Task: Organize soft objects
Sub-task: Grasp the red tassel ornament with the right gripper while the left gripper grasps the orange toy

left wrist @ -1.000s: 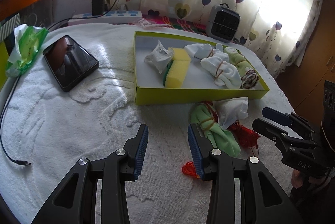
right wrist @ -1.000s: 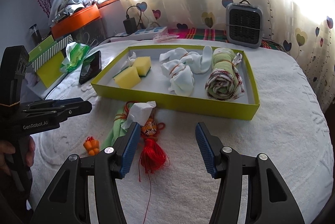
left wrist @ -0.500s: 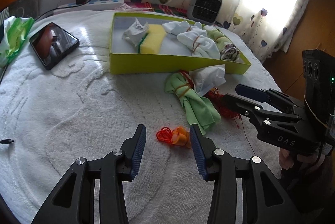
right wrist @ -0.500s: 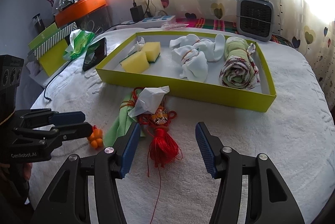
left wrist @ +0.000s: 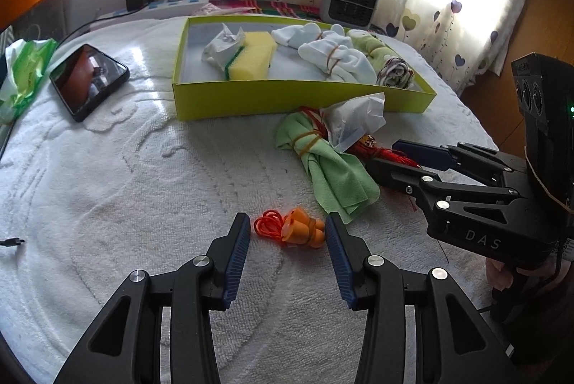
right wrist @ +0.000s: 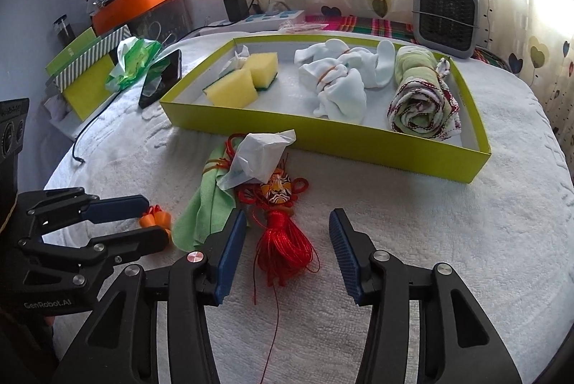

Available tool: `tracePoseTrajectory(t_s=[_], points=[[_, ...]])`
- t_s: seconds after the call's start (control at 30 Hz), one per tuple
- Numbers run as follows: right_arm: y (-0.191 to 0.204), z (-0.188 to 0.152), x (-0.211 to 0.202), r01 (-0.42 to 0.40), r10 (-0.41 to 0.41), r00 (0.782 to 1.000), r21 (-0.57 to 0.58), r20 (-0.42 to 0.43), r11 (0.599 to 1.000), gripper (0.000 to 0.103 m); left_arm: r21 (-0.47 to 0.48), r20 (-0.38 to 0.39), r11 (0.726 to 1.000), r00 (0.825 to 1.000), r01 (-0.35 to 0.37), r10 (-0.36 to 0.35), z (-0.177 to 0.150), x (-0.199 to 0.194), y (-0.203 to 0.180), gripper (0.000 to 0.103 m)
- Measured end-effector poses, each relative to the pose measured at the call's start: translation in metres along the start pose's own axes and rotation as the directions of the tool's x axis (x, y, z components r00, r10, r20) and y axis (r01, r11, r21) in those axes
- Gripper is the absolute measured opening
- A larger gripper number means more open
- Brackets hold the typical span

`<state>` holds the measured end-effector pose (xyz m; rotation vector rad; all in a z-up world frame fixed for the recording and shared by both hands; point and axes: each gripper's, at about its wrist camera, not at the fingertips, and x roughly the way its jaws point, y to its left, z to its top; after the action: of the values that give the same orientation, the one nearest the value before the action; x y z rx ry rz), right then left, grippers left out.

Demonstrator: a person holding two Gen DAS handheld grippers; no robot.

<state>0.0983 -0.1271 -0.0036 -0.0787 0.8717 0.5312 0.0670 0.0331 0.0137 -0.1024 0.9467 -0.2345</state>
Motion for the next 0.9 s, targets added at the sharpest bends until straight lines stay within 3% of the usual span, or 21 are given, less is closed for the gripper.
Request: tracePoseTrajectory(t_s=[0.3, 0.47, 0.57, 0.63, 0.67, 0.9], points=[[0.0, -0.001, 0.001, 0.005, -0.005, 1.0, 0.0, -0.004, 1.0, 0.037, -0.011, 0.004, 1.0, 1.0, 0.006, -0.006, 0.0, 0.0, 0.002, 0.042], [-0.002, -0.002, 0.0, 0.007, -0.007, 1.0, 0.0, -0.005, 1.0, 0.025, -0.026, 0.009, 1.0, 1.0, 0.016, -0.016, 0.0, -0.001, 0.005, 0.04], [-0.003, -0.002, -0.001, 0.001, -0.001, 1.0, 0.002, -0.004, 1.0, 0.018, -0.029, 0.011, 0.999, 1.0, 0.02, -0.02, -0.001, -0.001, 0.006, 0.036], [-0.002, -0.003, -0.002, 0.003, -0.003, 1.0, 0.002, 0.0, 1.0, 0.015, -0.031, 0.012, 0.999, 1.0, 0.025, -0.025, -0.001, -0.002, 0.006, 0.025], [-0.002, -0.003, -0.003, 0.005, -0.005, 1.0, 0.003, 0.001, 1.0, 0.014, -0.03, 0.011, 0.999, 1.0, 0.02, -0.02, -0.001, -0.002, 0.006, 0.024], [-0.003, -0.009, -0.01, 0.019, -0.019, 1.0, 0.022, 0.007, 1.0, 0.013, -0.035, 0.012, 0.999, 1.0, 0.026, -0.025, -0.002, -0.002, 0.006, 0.023]])
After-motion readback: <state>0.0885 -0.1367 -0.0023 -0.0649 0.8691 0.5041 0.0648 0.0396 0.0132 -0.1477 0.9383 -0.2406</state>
